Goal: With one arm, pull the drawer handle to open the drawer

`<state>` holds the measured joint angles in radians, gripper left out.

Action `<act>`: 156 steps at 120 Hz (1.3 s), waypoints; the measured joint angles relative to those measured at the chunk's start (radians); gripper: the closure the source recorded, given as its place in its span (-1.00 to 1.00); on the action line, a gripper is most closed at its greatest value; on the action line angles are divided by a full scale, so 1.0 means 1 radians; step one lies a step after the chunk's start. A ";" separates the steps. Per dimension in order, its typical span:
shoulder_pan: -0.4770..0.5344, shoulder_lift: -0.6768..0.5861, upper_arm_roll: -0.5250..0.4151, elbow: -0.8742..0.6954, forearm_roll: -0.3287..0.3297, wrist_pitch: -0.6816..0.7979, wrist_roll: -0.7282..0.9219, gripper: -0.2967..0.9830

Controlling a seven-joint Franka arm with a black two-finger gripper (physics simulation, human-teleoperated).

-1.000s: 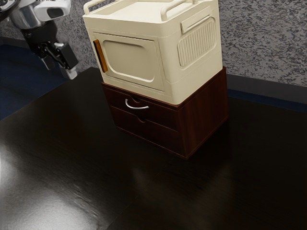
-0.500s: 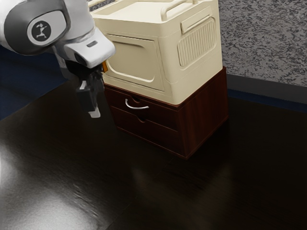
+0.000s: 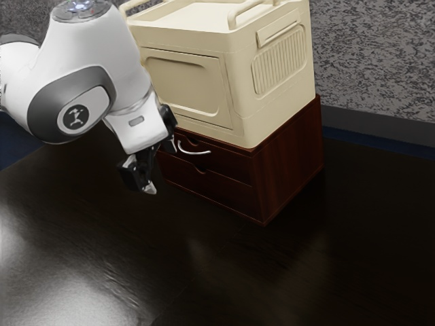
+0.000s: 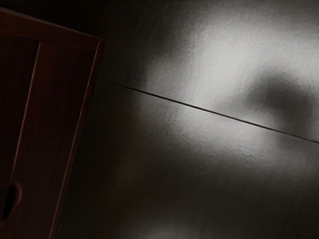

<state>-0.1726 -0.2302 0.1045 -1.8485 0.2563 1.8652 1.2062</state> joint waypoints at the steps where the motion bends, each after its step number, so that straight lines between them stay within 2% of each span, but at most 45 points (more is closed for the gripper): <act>1: 0.000 0.000 0.000 -0.002 0.002 0.006 0.003 -0.54; 42: 0.012 0.018 0.002 -0.060 0.041 0.165 0.101 -0.54; 68: 0.005 0.031 0.037 -0.086 0.055 0.229 0.138 -0.54; 156: 0.015 0.113 0.089 -0.080 0.063 0.336 0.189 -0.54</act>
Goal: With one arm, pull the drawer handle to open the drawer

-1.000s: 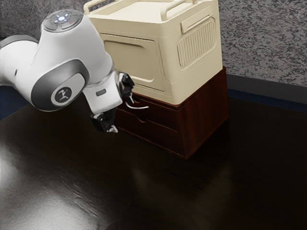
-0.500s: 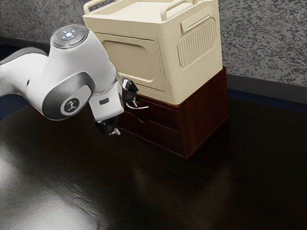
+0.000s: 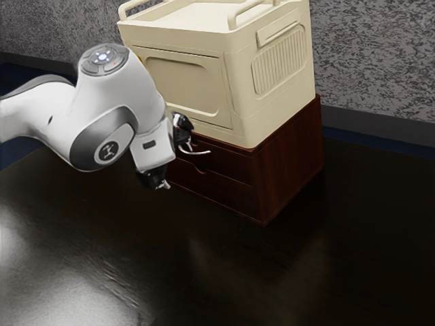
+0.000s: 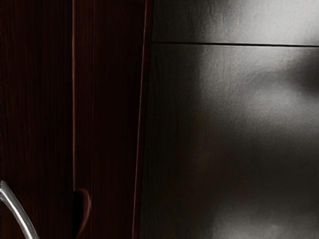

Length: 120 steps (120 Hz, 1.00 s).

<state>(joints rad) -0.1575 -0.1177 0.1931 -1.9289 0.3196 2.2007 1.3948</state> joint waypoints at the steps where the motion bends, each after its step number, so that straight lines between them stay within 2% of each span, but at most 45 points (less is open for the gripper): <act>1: 0.000 0.001 0.000 0.001 0.000 0.001 0.000 -0.54; 120: 0.018 0.092 0.057 0.029 0.013 0.088 0.007 -0.54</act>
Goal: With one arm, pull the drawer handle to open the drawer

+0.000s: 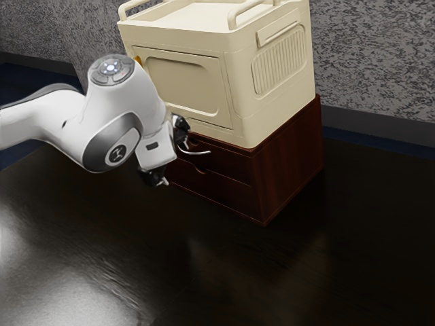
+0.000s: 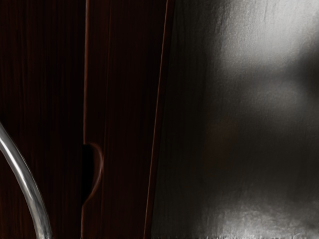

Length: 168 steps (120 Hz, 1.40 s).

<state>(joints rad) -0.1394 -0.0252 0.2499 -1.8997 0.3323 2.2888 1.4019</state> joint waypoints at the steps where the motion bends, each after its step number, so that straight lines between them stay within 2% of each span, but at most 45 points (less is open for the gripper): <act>1: 0.001 0.001 0.000 0.000 0.000 0.001 0.000 -0.54; 126: 0.004 0.061 0.002 0.045 -0.001 0.027 0.006 -0.54; 144: 0.016 0.056 0.002 0.039 0.027 0.046 0.008 -0.54; 168: 0.017 0.055 0.016 0.008 0.031 0.097 0.009 -0.54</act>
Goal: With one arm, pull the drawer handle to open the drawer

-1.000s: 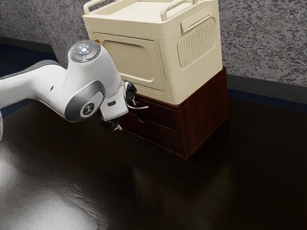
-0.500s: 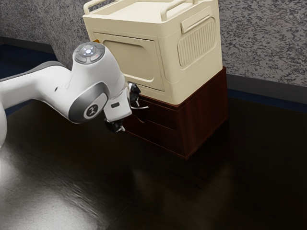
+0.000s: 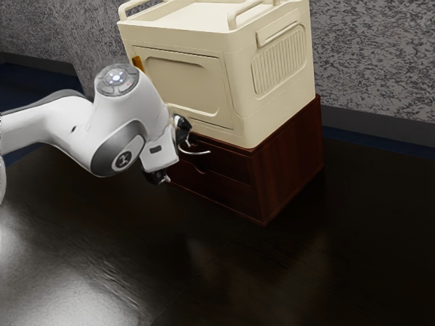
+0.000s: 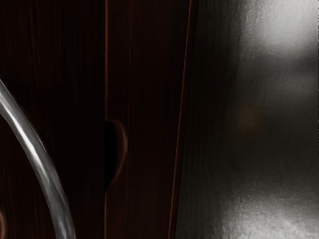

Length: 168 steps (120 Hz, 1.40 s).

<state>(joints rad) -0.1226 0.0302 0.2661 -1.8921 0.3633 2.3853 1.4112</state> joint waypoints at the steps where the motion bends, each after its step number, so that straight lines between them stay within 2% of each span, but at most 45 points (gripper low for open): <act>1: 0.000 0.001 0.000 -0.001 0.000 0.002 0.000 -0.54; 75: -0.023 -0.017 0.027 -0.071 -0.002 0.046 -0.002 -0.54; 168: -0.024 -0.197 0.043 -0.236 -0.012 0.044 -0.007 -0.47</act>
<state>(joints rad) -0.1466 -0.1667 0.3094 -2.1285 0.3517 2.4295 1.4042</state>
